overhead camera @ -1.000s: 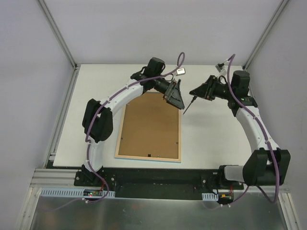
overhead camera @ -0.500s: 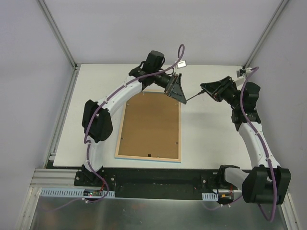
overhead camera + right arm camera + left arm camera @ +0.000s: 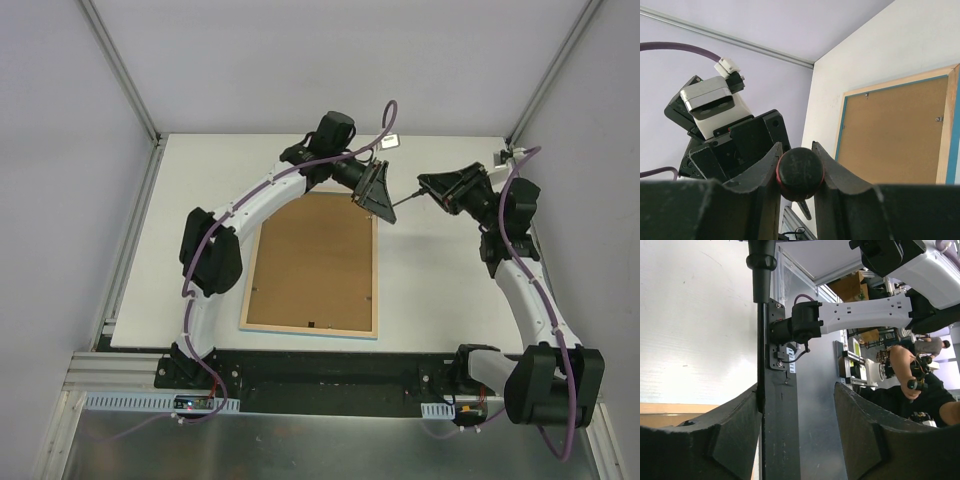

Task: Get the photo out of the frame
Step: Pick up the screwdriver from the center of the board.

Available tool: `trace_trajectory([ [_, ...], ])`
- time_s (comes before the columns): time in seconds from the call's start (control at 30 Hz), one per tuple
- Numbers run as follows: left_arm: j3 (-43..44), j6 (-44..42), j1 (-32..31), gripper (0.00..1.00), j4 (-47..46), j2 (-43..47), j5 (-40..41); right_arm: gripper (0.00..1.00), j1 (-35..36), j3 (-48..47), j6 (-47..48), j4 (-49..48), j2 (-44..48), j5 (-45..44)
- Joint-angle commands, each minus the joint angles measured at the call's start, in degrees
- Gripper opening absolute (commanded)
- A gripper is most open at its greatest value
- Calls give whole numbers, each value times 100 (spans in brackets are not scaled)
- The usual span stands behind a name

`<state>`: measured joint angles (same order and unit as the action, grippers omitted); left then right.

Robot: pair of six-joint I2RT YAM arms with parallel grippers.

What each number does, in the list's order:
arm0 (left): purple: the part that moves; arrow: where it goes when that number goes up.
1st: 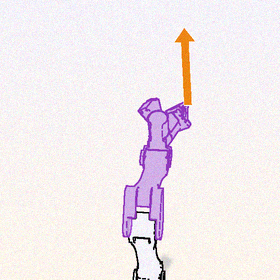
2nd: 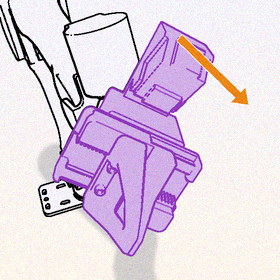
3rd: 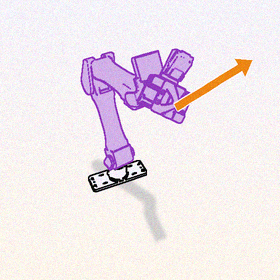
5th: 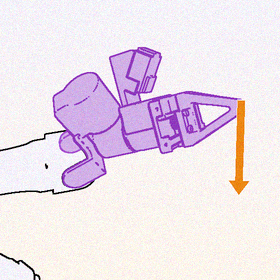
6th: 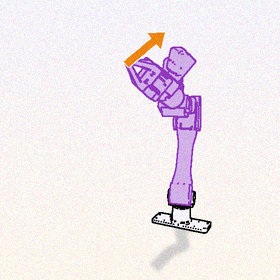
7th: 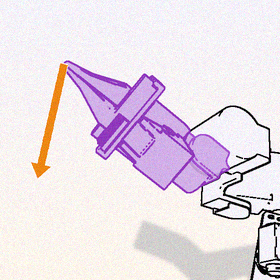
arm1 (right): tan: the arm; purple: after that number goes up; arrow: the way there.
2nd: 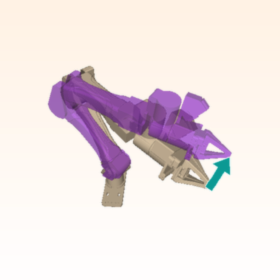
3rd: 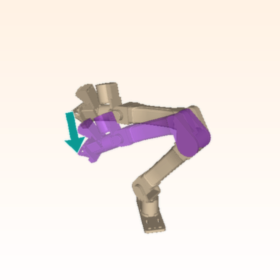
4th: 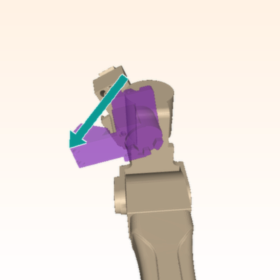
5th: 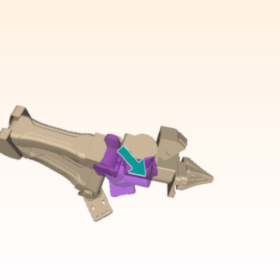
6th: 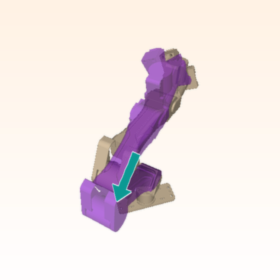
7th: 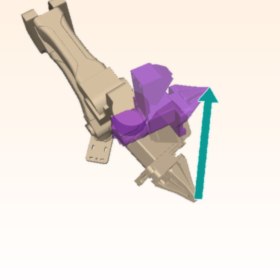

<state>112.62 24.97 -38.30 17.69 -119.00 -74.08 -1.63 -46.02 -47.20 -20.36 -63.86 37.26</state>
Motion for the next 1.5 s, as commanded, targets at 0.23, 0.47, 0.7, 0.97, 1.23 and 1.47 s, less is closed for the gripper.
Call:
trace_trajectory([
  [0.23, 384, 8, -160, 34, -82, -141, -45, 1, 101, 172, -175, -469, 242, -43],
  [0.47, 340, -10, -169, 0, -91, -115, -71, 1, 128, 94, 52, -391, 225, 150],
  [0.7, 50, -133, -177, 0, -91, 44, -211, 59, 136, -530, 984, 348, -232, 1335],
  [0.97, -56, -177, -212, 0, -91, 87, -185, 47, 154, -601, 1002, 243, -558, 1715],
  [1.23, -56, -194, -265, 0, -82, 70, -203, 36, 391, -610, 1029, 234, -488, 1724],
  [1.47, -56, -229, -274, 0, -56, 88, -203, 6, 400, -619, 1107, 243, -488, 1750],
])
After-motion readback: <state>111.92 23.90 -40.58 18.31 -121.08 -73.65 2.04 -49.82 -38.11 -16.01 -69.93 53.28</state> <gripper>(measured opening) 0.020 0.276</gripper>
